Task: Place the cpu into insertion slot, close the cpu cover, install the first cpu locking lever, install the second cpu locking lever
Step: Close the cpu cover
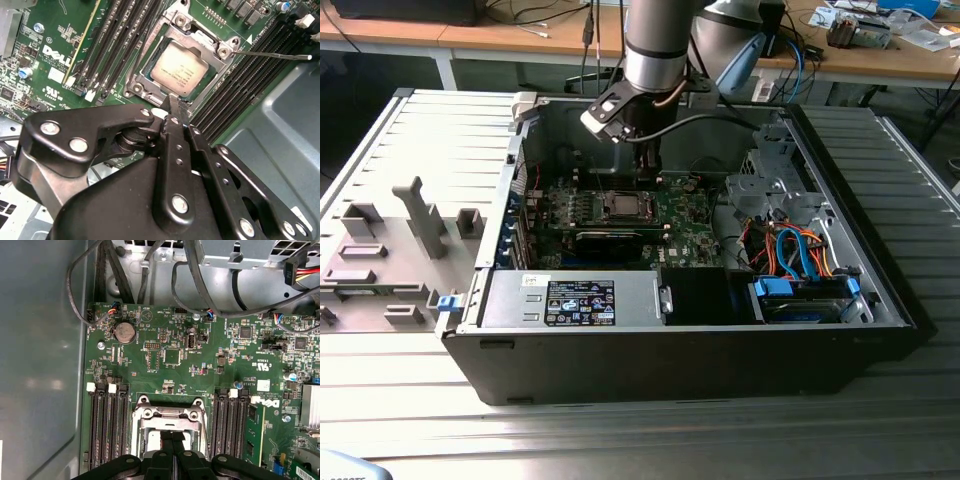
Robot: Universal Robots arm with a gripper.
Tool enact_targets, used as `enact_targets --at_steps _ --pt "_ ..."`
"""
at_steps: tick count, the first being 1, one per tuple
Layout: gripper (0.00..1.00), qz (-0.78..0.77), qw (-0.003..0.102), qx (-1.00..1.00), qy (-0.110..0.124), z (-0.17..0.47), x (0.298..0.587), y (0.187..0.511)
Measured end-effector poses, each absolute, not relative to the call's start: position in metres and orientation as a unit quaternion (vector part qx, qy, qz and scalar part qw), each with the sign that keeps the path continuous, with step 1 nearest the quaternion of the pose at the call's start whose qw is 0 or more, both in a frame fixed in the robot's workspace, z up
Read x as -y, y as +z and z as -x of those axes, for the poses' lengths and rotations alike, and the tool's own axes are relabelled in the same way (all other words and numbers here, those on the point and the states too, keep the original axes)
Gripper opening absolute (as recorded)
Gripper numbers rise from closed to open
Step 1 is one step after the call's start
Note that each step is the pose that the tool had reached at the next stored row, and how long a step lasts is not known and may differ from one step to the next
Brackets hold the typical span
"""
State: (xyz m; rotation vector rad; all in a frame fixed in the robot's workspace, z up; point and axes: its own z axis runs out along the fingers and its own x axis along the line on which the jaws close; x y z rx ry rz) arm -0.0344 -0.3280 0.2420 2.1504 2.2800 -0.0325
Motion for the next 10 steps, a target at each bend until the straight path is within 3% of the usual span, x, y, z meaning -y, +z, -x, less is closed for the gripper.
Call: enact_targets --at_steps 10 --pt "0.11 -0.686 0.004 -0.727 -0.010 0.0371 0.3280 0.2376"
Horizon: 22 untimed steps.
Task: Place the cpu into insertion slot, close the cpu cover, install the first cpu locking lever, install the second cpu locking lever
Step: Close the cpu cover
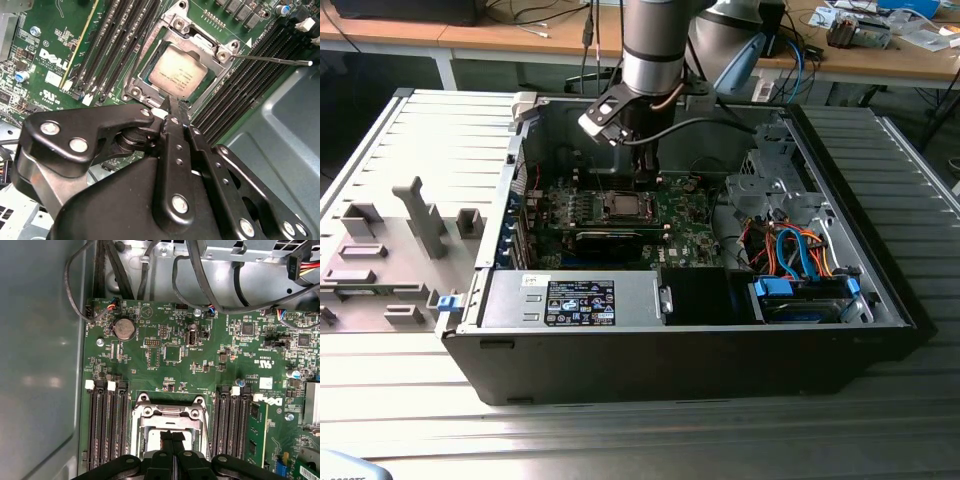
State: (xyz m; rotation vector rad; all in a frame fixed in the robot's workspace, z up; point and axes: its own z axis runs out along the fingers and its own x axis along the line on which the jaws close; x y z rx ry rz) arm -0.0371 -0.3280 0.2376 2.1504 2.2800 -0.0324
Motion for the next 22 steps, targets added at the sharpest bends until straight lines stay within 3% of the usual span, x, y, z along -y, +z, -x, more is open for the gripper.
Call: enact_targets --at_steps 22 --pt "0.11 -0.686 0.004 -0.727 -0.010 0.0404 0.3280 0.2289"
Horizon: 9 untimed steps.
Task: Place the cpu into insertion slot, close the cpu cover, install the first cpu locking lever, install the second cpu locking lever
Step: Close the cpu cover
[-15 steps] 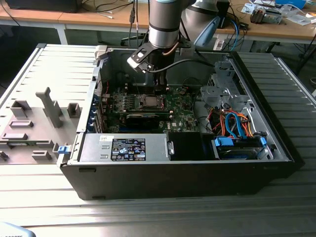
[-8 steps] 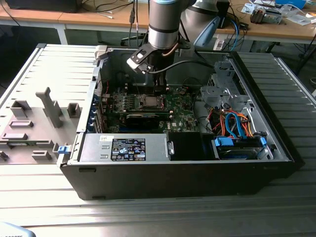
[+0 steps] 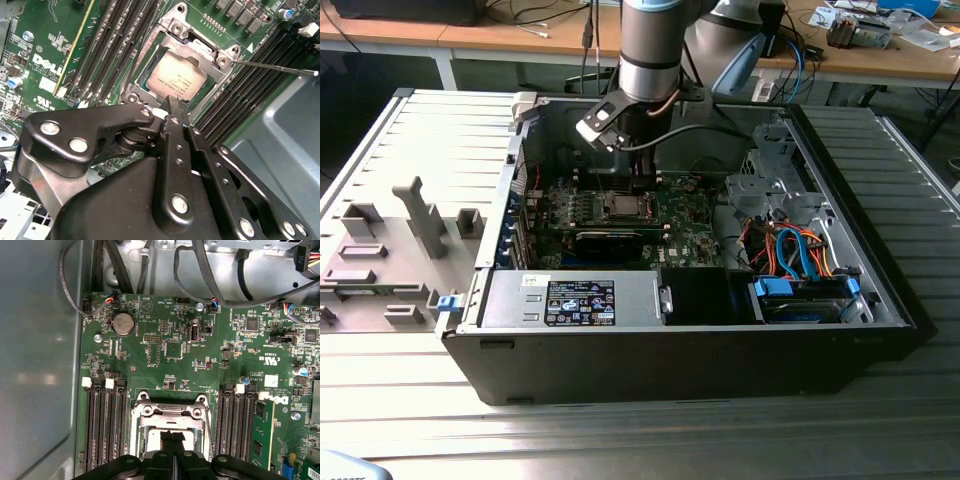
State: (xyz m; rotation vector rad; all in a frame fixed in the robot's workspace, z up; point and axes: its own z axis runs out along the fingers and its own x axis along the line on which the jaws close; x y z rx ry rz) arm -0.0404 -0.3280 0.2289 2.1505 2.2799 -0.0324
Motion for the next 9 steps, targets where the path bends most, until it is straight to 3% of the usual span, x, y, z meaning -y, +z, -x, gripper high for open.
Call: enact_targets --at_steps 9 --pt "0.11 -0.686 0.004 -0.727 -0.010 0.0422 0.3280 0.2220"
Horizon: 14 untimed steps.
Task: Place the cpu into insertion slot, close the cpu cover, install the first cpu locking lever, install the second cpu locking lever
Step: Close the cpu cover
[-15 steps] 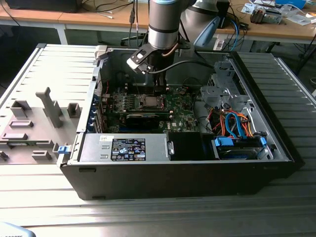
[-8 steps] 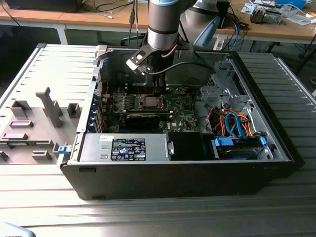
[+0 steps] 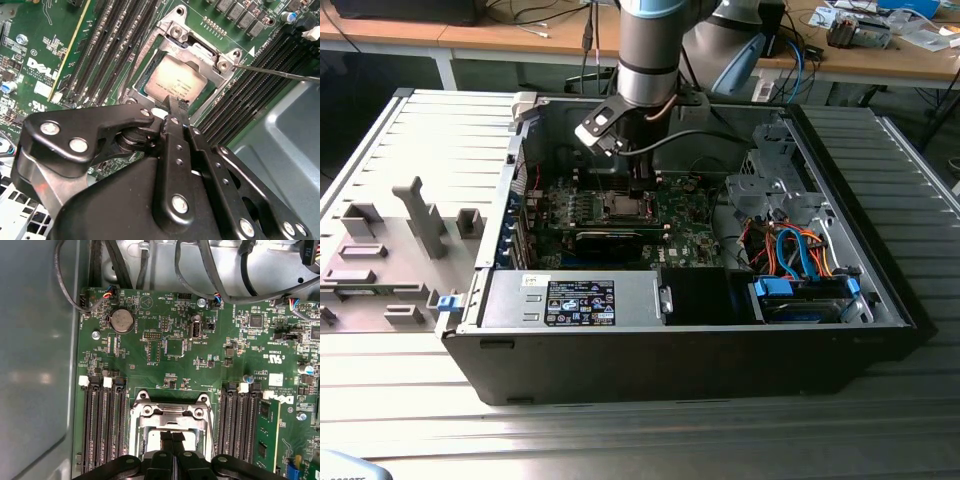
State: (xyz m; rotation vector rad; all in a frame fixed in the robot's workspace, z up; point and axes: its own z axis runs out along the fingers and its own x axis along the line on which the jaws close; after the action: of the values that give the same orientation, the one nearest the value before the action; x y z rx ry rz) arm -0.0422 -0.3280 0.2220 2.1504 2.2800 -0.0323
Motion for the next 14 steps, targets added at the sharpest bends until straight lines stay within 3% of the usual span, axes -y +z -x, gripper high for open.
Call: enact_targets --at_steps 14 --pt "0.11 -0.686 0.004 -0.727 -0.010 0.0445 0.3280 0.2153"
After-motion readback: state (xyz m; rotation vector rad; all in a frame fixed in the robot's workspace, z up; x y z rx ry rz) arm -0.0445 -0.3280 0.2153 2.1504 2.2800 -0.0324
